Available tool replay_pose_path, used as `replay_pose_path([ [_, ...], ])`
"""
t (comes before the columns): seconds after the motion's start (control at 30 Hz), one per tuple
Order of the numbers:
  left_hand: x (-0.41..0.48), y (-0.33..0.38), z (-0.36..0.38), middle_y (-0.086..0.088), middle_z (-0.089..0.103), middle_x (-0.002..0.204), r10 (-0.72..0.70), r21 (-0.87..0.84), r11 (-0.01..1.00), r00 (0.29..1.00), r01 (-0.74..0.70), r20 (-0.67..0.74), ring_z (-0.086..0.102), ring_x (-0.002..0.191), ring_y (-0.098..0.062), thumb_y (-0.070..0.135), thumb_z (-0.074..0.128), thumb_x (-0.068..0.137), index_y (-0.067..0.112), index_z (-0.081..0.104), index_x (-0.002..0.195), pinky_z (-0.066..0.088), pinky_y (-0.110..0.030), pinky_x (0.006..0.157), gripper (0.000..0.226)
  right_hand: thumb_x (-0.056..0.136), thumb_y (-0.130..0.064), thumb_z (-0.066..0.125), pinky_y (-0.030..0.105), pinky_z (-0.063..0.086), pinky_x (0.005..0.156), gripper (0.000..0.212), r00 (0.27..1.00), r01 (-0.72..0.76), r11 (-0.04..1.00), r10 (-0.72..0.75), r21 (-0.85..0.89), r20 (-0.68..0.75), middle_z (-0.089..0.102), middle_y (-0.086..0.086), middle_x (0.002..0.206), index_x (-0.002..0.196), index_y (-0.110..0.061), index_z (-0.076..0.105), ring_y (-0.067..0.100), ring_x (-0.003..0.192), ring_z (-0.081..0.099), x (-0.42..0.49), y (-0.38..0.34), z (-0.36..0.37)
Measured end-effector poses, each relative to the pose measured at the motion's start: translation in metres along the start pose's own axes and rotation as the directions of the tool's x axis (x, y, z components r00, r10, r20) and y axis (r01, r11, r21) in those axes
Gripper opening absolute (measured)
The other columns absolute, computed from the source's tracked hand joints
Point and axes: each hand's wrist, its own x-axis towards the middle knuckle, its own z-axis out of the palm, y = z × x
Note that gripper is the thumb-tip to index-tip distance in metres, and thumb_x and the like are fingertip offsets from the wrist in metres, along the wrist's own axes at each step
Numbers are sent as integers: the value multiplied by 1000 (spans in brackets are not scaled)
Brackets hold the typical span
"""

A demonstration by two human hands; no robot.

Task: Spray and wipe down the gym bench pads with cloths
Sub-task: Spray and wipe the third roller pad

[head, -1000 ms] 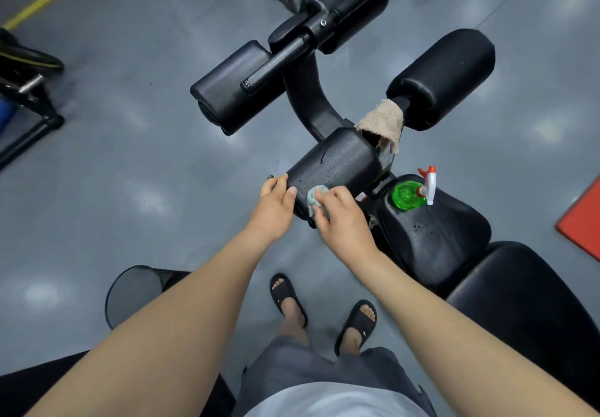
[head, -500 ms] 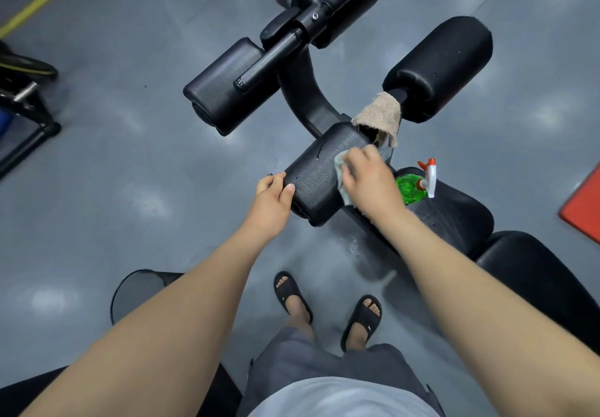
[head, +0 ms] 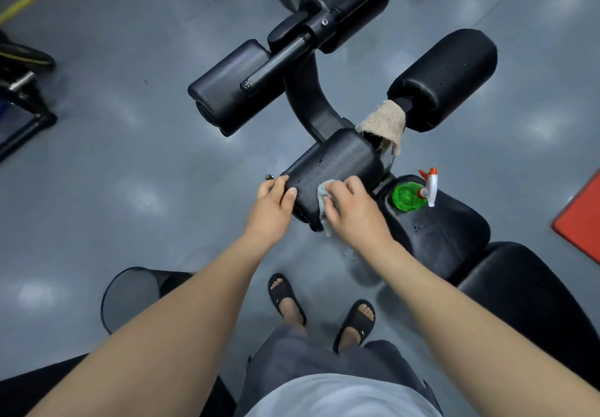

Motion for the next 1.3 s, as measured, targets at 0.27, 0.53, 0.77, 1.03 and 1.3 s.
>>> replay_pose_path([
  [0.27, -20, 5, 5, 14, 39, 134, 62, 39, 997, 994, -59, -85, 54, 104, -14, 42, 47, 105, 29, 46, 146, 43, -30, 97, 43, 97, -19, 58, 47, 53, 80, 25, 964, -213, 977, 206, -29, -170, 52, 16, 113, 120, -12, 64, 37, 89, 58, 57, 38, -32],
  [0.53, -17, 4, -5, 8, 43, 137, 73, 21, 997, 996, -72, -46, 49, 123, -16, 11, 38, 101, 22, 49, 148, 32, -19, 100, 49, 92, -20, 63, 37, 47, 61, 15, 996, 78, 997, -78, 13, 43, 49, 7, 93, 106, -16, 67, 31, 72, 57, 15, -20, -5],
  [0.77, -14, 0, -8, 12, 40, 124, 92, 17, 996, 996, -92, -1, 49, 118, -18, -3, 37, 93, 22, 48, 148, 37, -22, 100, 62, 93, -33, 52, 44, 53, 60, 25, 997, 55, 994, -50, -99, 55, 50, 10, 97, 108, -19, 68, 37, 72, 58, 42, 3, -28],
  [1.03, -14, 0, -8, 12, 39, 121, 74, -6, 997, 997, -74, -1, 48, 114, -16, -12, 35, 86, 21, 49, 147, 37, -19, 96, 71, 90, -16, 66, 38, 50, 60, 15, 998, 52, 997, -51, -51, 32, 50, 12, 94, 104, -13, 70, 38, 68, 57, 31, -19, -13],
  [1.3, -16, 5, -12, 12, 41, 119, 54, -7, 999, 998, -54, 22, 50, 112, -17, -11, 34, 87, 21, 49, 148, 37, -16, 93, 71, 92, -19, 65, 42, 50, 55, 13, 962, 209, 976, -196, -54, 192, 44, 9, 90, 104, -14, 67, 37, 65, 54, 34, -15, -13],
])
